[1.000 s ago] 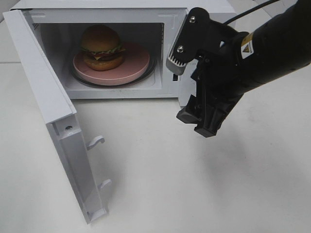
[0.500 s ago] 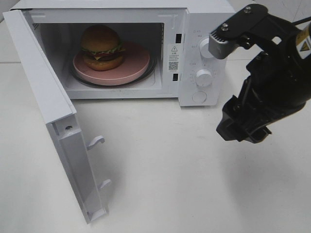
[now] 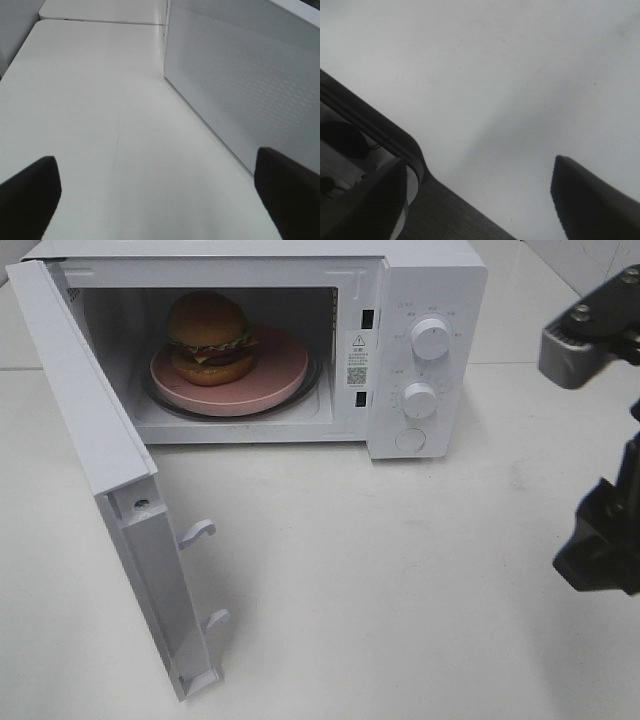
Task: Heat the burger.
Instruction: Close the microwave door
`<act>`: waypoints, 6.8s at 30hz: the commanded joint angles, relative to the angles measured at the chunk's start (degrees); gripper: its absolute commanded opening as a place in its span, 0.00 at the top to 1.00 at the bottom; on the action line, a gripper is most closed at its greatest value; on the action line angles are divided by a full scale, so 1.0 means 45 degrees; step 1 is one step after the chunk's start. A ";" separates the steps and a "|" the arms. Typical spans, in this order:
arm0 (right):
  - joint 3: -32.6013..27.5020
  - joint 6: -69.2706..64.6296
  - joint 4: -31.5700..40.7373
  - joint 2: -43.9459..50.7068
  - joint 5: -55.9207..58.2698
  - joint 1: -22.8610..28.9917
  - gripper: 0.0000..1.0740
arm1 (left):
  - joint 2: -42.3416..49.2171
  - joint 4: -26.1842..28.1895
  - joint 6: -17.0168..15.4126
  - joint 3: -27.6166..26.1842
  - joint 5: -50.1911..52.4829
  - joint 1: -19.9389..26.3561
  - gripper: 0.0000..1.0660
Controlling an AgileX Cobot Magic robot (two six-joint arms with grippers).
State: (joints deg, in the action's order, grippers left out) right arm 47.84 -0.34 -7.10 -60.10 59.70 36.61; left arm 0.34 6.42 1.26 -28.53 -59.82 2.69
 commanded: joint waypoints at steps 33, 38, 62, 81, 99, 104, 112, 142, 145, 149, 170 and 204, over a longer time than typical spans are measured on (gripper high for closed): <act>-0.3514 -0.1375 0.0115 1.0861 0.0115 -0.6850 0.29 | 0.0331 0.0025 -0.0025 0.0038 0.0127 -0.0064 0.03; -0.3514 -0.1120 0.0280 1.2440 -0.0089 -0.7105 0.29 | 0.0331 0.0025 -0.0025 0.0038 0.0127 -0.0064 0.03; -0.4189 -0.0649 0.0560 1.3738 -0.0076 -0.7105 0.29 | 0.0255 -0.0025 -0.0051 0.0038 0.0127 -0.0064 0.03; -0.4189 -0.0649 0.0560 1.3738 -0.0076 -0.7105 0.29 | 0.0255 -0.0025 -0.0051 0.0038 0.0127 -0.0064 0.03; -0.4189 -0.0649 0.0560 1.3738 -0.0076 -0.7105 0.29 | 0.0255 0.0000 -0.0051 0.0038 0.0127 -0.0064 0.03; -0.4189 -0.0649 0.0560 1.3738 -0.0076 -0.7105 0.29 | 0.0255 0.0560 0.0000 0.0000 0.0216 -0.0064 0.03; -0.4189 -0.0649 0.0560 1.3738 -0.0076 -0.7105 0.29 | -0.1095 0.1120 0.1490 -0.0598 0.0968 -0.0064 0.03; -0.4189 -0.0662 0.0560 1.3738 -0.0076 -0.7105 0.29 | -0.6290 0.3069 0.4482 0.1833 0.9638 -0.0089 1.00; -0.4189 -0.0662 0.0560 1.3738 -0.0076 -0.7105 0.29 | -0.6634 0.4062 0.5373 0.2521 1.1154 -0.0102 1.00; -0.4189 -0.0662 0.0560 1.3738 -0.0076 -0.7105 0.29 | -0.7232 0.4647 0.6570 0.3361 1.3293 -0.0624 1.00; -0.4189 -0.0662 0.0560 1.3738 -0.0076 -0.7105 0.29 | -1.1115 0.0586 0.2801 0.3603 1.8246 -0.3896 1.00; -0.4189 -0.0662 0.0560 1.3738 -0.0076 -0.7105 0.29 | -1.7533 -0.7194 -0.3540 0.3323 2.5045 -0.4456 1.00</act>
State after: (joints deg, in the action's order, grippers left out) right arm 28.99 -4.24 -4.58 0.23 59.42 5.04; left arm -77.12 -27.33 -15.01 -12.66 51.17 -16.04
